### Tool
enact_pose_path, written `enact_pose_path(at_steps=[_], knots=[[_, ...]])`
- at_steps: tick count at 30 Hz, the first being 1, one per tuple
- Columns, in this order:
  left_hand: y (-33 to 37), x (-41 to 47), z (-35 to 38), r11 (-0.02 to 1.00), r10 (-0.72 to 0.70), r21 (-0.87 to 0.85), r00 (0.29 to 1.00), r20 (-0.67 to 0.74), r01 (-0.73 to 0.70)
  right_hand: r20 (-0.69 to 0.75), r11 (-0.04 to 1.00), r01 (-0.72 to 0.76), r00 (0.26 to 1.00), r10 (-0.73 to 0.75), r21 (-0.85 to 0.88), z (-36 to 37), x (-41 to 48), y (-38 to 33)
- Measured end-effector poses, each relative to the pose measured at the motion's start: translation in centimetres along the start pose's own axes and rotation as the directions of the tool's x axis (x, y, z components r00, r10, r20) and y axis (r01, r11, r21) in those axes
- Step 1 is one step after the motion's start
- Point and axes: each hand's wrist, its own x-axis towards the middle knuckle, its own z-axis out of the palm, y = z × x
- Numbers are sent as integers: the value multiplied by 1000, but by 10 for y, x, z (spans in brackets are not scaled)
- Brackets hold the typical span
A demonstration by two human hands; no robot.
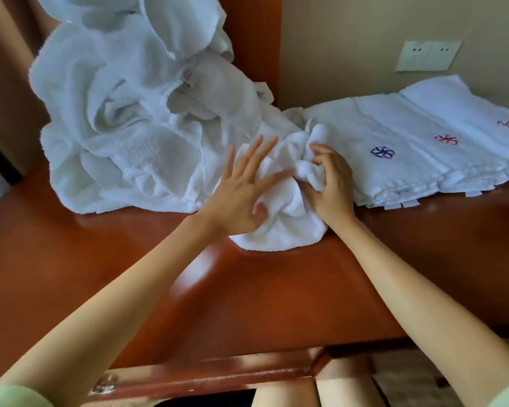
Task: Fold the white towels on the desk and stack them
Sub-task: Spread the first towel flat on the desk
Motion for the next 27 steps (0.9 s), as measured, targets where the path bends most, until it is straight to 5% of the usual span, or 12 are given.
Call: enact_pose_path(at_steps=[2, 7, 12, 17, 21, 24, 27], knots=[[4, 7, 3, 986, 157, 55, 987, 42, -159, 13, 1000, 18, 1000, -18, 5, 0, -1, 4], [0, 20, 17, 997, 52, 58, 994, 99, -58, 14, 999, -34, 999, 33, 27, -1, -7, 1], [-10, 22, -1, 982, 169, 84, 985, 38, -172, 29, 990, -137, 990, 138, -12, -13, -8, 3], [-23, -5, -46, 966, 256, 25, 964, 69, -258, 242, 993, -105, 964, 113, -47, -57, -15, 11], [-32, -54, -84, 964, 227, 113, 968, 111, -239, 634, 961, -276, 746, 207, 11, -104, -22, 15], [-21, -99, -96, 985, 114, 106, 977, 178, -134, 779, 872, -464, 485, 398, -157, -129, -5, 3], [7, -136, -94, 978, -200, -6, 952, 233, 207, 867, 893, -265, 254, 428, -363, -135, 7, -23]])
